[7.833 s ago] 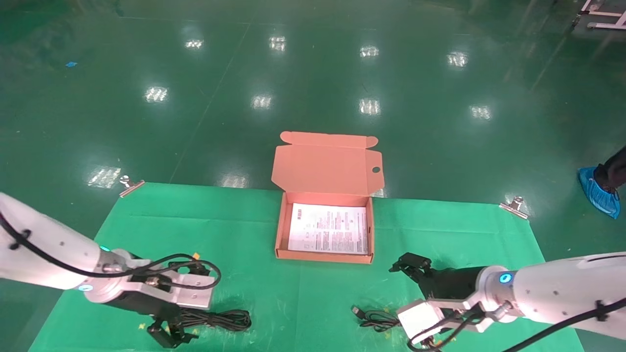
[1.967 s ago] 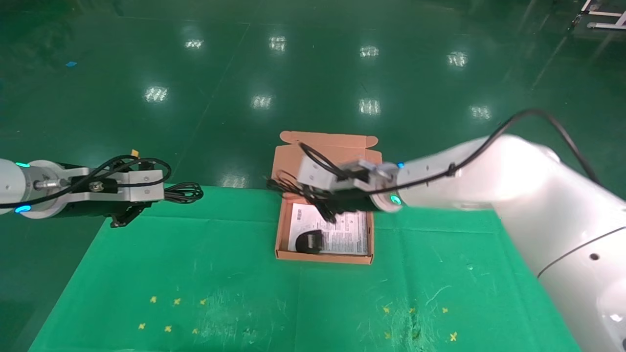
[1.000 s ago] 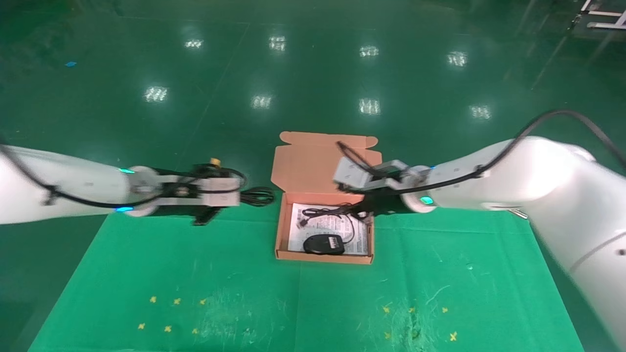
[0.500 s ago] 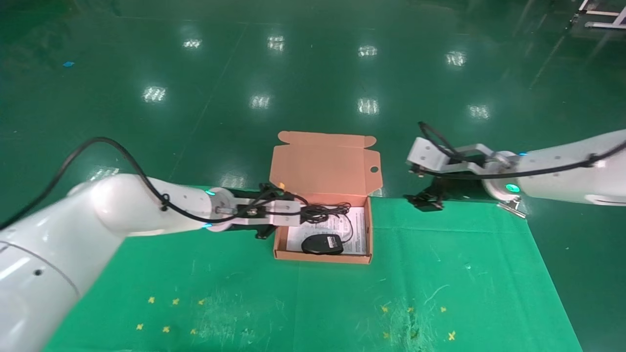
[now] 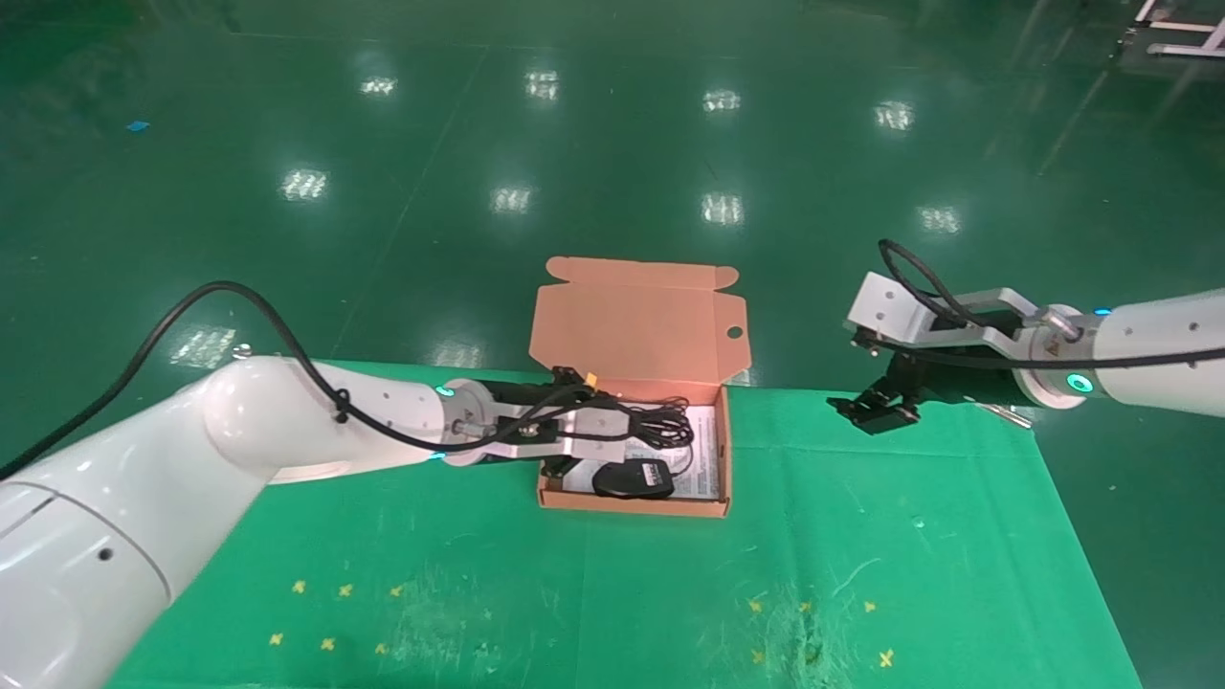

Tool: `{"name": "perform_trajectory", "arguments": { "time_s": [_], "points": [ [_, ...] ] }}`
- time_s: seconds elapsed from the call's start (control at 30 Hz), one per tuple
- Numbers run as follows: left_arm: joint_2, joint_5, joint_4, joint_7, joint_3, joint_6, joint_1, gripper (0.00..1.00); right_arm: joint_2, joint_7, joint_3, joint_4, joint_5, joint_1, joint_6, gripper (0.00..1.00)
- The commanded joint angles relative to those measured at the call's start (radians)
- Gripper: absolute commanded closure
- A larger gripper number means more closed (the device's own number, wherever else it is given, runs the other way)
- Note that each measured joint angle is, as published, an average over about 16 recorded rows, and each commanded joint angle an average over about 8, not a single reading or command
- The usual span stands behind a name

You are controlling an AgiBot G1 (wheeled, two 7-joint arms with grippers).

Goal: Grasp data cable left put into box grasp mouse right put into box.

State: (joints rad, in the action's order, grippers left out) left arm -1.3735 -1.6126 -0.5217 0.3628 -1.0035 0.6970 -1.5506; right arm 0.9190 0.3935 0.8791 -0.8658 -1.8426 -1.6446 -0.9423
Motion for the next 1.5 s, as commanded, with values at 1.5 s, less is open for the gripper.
{"name": "perform_trajectory", "arguments": {
  "time_s": [1.5],
  "points": [
    [0.214,0.101,-0.196,-0.141,0.101,0.084,-0.052,0.00,-0.097,-0.047,-0.087,-0.132,0.088,-0.021,-0.088,0.00]
  ]
}}
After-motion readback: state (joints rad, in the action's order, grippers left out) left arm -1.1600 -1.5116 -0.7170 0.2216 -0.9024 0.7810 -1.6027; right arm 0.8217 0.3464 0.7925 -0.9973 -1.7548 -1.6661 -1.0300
